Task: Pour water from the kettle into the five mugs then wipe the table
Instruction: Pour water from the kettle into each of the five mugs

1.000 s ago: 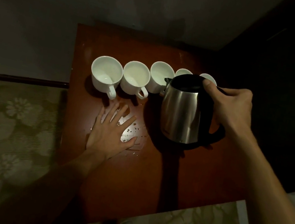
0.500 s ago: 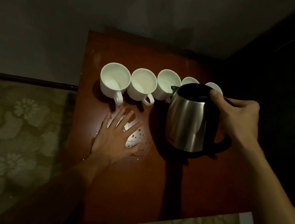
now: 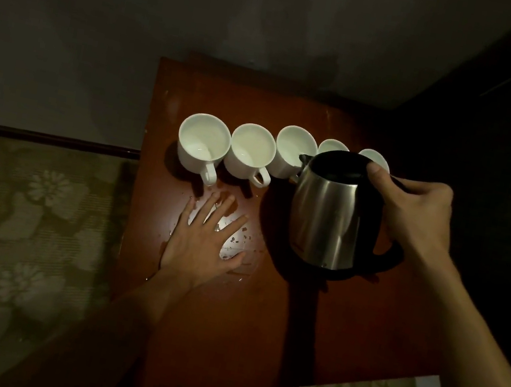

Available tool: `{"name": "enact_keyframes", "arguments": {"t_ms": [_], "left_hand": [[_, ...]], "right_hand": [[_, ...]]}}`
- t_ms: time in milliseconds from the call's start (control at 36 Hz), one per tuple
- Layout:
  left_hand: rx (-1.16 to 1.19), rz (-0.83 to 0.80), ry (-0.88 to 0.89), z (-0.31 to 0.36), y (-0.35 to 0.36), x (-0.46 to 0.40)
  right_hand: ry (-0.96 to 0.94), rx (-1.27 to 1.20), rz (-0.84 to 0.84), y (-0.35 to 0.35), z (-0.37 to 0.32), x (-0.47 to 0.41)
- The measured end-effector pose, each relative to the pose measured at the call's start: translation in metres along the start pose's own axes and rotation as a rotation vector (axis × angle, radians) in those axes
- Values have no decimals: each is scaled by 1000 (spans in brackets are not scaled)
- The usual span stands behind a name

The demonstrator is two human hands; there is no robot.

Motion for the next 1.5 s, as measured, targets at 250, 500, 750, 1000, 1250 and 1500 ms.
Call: {"name": "enact_keyframes", "arguments": {"t_ms": [250,500,750,1000,1250,1500], "left_hand": [[5,16,2,1,-2,-1],[-6,-5,-1,0,-1,-1],[-9,-1,-3,1,-1,-1],[8,11,1,0,0,-1],[-4,-1,-3,1,-1,-1],[-7,5,1,1,0,0]], "right_hand": [[-14,13,10,0,-1,1],[-14,13,18,-1,-1,1],[-9,8,26,0,0,1],[-9,20,23,-1,-2,3],[-16,38,42,-2,0,2],[-9,35,44,-2,0,0]]}}
Point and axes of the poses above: each hand's wrist, its own x-axis away from the middle knuckle, its own y-axis out of the palm, z = x × y, the point moved 7 cm from there along -x, towards the middle knuckle, and after that the axes turned 11 degrees about z, right-handed, at the moved point
